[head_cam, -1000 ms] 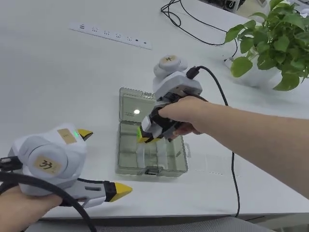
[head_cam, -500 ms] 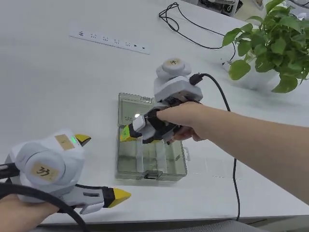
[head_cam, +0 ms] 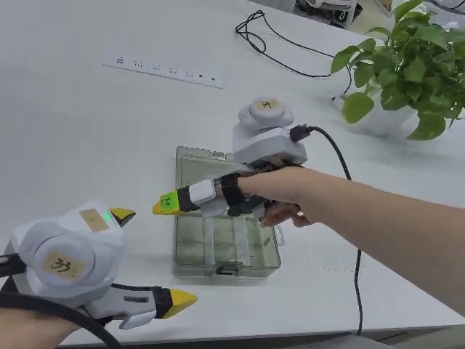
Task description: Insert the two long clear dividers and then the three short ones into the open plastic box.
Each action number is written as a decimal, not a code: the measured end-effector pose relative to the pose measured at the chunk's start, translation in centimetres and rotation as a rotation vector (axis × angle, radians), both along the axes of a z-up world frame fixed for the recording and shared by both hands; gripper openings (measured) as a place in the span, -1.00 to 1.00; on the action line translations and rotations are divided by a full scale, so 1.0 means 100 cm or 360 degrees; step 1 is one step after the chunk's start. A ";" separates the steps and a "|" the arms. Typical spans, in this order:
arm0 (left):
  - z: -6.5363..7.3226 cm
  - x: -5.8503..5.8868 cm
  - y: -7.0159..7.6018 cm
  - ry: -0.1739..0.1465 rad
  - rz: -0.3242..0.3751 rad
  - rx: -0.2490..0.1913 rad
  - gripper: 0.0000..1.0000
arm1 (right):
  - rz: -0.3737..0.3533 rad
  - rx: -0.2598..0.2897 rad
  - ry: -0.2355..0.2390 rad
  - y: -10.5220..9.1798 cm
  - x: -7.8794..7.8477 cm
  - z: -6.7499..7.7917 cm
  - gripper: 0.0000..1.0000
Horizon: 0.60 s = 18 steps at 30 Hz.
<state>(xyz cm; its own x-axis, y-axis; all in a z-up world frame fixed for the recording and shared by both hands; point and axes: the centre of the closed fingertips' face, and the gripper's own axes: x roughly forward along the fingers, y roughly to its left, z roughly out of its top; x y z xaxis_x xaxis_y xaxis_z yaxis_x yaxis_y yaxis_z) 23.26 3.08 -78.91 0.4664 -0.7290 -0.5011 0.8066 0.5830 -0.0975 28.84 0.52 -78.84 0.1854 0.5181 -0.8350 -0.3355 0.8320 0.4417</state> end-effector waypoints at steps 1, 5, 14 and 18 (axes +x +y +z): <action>0.000 0.000 0.000 -0.0001 0.0000 0.0001 0.88 | -0.0006 0.0013 -0.0004 0.001 0.000 0.001 0.92; 0.003 0.001 -0.001 -0.0005 0.0003 0.0003 0.88 | 0.0004 0.0062 -0.0083 0.004 0.006 0.005 1.00; 0.008 0.002 -0.003 -0.0008 0.0024 -0.0003 0.88 | 0.0063 0.0146 -0.0221 0.002 0.009 0.018 1.00; 0.009 0.003 -0.001 -0.0009 0.0035 0.0011 0.88 | 0.0103 0.0168 -0.0266 -0.006 0.002 0.023 1.00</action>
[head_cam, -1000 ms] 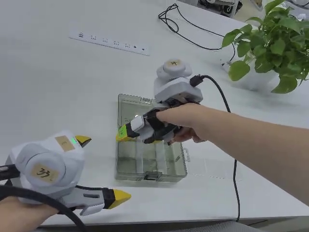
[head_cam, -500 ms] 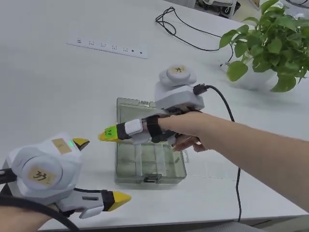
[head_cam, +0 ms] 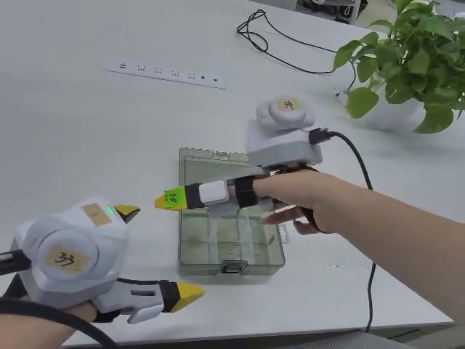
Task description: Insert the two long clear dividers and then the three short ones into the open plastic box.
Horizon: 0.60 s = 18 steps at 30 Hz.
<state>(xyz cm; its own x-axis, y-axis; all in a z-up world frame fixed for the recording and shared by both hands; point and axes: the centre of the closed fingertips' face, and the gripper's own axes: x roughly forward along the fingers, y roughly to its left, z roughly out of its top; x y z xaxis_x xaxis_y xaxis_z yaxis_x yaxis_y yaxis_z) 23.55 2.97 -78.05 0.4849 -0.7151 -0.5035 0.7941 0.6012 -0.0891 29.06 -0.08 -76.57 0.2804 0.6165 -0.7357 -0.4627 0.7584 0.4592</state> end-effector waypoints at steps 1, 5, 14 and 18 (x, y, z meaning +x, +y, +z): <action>0.000 0.000 0.000 0.0001 0.0002 0.0000 0.88 | -0.0001 0.0012 -0.0011 -0.002 0.000 0.001 1.00; 0.001 0.000 0.001 0.0005 0.0012 0.0014 0.88 | -0.0071 0.0118 -0.0057 -0.013 0.001 0.007 1.00; 0.005 0.001 0.002 0.0038 0.0065 -0.0020 0.87 | 0.0043 0.0120 -0.0340 -0.040 -0.003 0.015 1.00; 0.008 0.005 0.002 0.0039 0.0084 -0.0029 0.87 | 0.0095 0.0173 -0.0541 -0.047 0.002 0.027 1.00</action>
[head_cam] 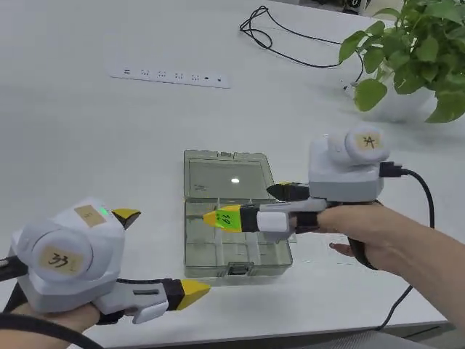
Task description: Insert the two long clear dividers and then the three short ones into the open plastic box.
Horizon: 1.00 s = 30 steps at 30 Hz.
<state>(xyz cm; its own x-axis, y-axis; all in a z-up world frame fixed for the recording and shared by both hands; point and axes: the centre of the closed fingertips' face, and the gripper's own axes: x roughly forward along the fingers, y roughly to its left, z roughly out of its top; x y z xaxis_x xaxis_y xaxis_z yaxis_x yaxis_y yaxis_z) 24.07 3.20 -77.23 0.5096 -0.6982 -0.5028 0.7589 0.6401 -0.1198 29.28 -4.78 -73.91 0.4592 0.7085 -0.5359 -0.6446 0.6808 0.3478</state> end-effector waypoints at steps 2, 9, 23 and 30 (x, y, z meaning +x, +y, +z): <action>0.002 0.002 0.000 -0.0004 0.0007 0.0000 0.87 | 0.0041 -0.0012 -0.0030 -0.005 -0.004 0.000 1.00; 0.008 0.007 -0.001 -0.0014 0.0023 -0.0006 0.86 | 0.0099 0.0013 -0.0224 -0.019 -0.007 0.010 1.00; 0.015 0.005 -0.005 0.0012 0.0032 0.0003 0.88 | 0.0274 -0.0078 -0.0393 -0.063 -0.021 -0.004 1.00; 0.017 0.005 -0.003 0.0015 0.0046 0.0032 0.88 | 0.0430 -0.0186 -0.0389 -0.074 -0.029 -0.012 1.00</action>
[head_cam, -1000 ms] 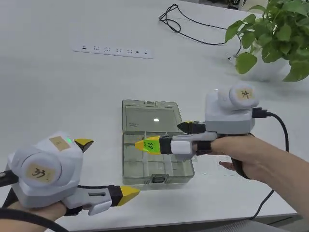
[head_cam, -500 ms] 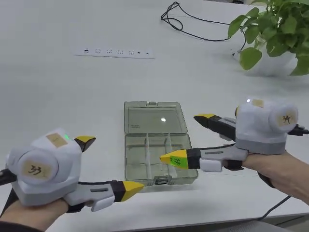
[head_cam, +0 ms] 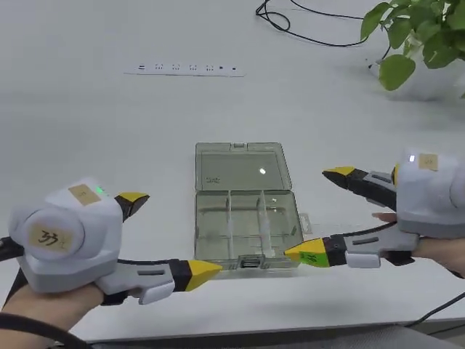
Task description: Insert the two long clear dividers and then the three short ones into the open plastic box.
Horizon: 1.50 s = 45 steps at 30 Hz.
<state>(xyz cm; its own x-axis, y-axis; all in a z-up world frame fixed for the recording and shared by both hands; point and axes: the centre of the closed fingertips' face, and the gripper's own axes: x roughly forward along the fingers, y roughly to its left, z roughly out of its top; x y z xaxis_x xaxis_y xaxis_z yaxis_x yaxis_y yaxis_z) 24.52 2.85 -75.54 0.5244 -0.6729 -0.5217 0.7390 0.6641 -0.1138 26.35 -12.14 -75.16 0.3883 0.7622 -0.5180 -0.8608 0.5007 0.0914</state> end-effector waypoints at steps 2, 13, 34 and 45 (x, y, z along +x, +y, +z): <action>0.000 0.000 0.001 -0.0001 0.0010 0.0010 0.88 | 0.0028 -0.0042 -0.0009 -0.006 0.000 -0.003 1.00; 0.001 -0.005 0.004 0.0008 0.0059 0.0022 0.88 | 0.0242 -0.0312 0.0049 -0.034 -0.003 -0.033 0.98; 0.001 -0.010 -0.003 0.0029 0.0036 0.0025 0.88 | 0.0515 -0.0775 0.0161 -0.068 -0.002 -0.085 0.14; 0.001 -0.009 -0.006 0.0033 0.0028 0.0014 0.88 | 0.0666 -0.0934 0.0182 -0.076 -0.003 -0.097 -0.12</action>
